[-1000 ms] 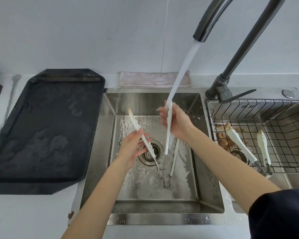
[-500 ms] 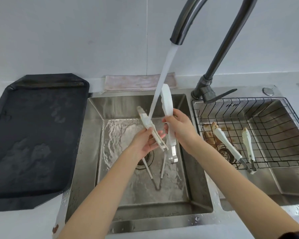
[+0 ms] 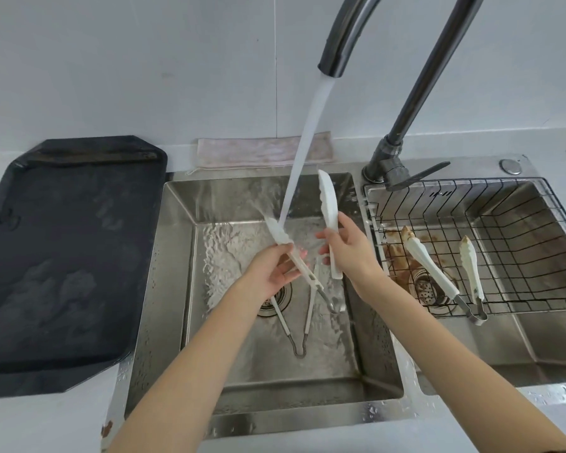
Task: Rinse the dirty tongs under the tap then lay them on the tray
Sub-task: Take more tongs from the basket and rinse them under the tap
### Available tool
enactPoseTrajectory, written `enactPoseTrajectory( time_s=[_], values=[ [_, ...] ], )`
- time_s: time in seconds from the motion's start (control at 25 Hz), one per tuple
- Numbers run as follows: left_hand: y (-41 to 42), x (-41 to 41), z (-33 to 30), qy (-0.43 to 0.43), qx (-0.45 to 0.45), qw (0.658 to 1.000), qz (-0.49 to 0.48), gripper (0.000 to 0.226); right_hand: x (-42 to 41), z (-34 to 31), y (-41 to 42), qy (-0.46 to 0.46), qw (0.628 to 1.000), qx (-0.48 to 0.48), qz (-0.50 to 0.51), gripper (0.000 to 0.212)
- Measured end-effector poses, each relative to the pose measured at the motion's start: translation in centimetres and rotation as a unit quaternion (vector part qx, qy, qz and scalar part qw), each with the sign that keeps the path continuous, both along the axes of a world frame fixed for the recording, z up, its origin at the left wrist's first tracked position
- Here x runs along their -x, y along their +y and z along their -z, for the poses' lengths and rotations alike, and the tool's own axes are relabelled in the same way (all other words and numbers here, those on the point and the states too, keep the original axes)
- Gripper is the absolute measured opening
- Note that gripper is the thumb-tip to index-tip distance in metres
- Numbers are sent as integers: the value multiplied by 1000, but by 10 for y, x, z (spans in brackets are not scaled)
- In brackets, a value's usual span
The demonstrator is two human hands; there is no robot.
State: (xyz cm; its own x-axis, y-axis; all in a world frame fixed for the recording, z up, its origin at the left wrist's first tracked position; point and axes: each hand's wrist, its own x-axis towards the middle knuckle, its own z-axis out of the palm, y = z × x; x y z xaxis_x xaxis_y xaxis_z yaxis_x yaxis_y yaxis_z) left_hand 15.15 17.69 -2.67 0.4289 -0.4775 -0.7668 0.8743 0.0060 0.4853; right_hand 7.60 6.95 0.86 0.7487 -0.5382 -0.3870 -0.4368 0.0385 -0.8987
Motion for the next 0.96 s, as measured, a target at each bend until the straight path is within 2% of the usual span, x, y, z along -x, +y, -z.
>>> enactPoseTrajectory(
  time_s=[0.12,0.24,0.48,0.6,0.68,0.96],
  values=[
    [1,-8,-3,-40,-4,999,4,8,1,19,-4,45,998,-29,24,23],
    [-1,-14,-13,-57,24,998,-12,11,-1,35,-4,76,988,-117,70,30],
    [-16,-21,-32,-74,68,994,-32,22,-5,48,8,173,957,-218,77,28],
    [-25,-22,-35,-68,70,995,-32,32,-5,56,14,171,949,-253,77,17],
    [-28,-24,-38,-61,59,996,-29,41,-2,57,15,155,943,-279,89,20],
    [-25,-28,-43,-107,101,989,17,35,-2,49,14,137,945,-279,99,26]
  ],
)
